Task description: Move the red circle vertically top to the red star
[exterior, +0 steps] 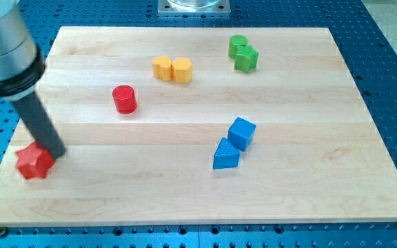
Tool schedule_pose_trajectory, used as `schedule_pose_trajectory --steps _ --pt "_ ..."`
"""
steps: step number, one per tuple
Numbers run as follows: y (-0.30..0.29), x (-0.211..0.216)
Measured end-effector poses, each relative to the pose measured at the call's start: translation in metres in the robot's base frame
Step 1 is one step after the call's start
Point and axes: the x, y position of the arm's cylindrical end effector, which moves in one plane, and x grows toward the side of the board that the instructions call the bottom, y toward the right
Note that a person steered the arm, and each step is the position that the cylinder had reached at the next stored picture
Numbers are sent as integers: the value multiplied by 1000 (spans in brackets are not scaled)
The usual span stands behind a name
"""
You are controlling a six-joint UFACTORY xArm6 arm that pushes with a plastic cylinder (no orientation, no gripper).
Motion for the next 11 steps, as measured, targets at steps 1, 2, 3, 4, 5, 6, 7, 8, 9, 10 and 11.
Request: schedule_pose_trajectory --steps 1,2,3,4,5,6,7,8,9,10,11 --pt "23 8" --pt "70 49" --pt "103 8" --pt "162 -38" --pt "189 -81" --pt "177 -118" --pt "81 -106" --pt "49 -71" --pt "71 -107" --pt "48 -146" --pt "4 -124"
